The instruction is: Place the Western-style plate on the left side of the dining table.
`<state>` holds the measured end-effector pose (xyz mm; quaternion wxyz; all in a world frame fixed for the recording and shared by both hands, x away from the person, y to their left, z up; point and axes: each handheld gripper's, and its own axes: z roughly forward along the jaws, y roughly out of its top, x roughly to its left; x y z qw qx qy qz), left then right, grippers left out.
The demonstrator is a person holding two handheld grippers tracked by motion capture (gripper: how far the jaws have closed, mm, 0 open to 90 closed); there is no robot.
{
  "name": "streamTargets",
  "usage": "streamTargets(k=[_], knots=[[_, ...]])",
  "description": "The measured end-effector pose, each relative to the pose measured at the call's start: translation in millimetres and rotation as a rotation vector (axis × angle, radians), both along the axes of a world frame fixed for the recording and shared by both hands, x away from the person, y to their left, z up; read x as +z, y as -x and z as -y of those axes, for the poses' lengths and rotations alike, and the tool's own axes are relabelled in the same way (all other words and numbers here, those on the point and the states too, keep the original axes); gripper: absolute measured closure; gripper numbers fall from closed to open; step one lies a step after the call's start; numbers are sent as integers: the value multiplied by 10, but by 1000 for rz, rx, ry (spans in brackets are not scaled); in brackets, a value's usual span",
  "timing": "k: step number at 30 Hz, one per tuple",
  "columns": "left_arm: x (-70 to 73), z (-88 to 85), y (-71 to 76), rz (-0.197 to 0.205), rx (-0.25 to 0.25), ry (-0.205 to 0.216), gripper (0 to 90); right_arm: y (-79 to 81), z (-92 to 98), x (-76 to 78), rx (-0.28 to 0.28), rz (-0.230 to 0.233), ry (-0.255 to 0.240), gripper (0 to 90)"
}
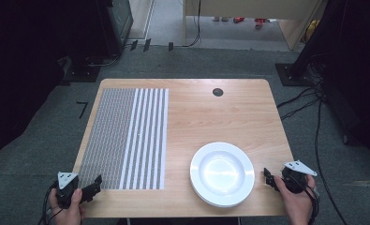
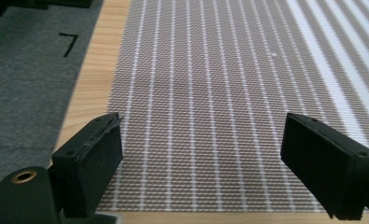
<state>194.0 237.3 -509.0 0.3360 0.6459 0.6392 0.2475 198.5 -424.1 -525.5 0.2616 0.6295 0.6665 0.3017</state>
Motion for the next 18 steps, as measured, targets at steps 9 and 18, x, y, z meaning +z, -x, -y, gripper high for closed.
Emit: streamTargets(k=[9, 18], knots=[[76, 129, -48, 15, -32, 46, 105, -2, 1, -1, -2, -1, 1, 130], [230, 361, -102, 51, -84, 76, 126, -8, 4, -4, -3, -4, 2, 111]])
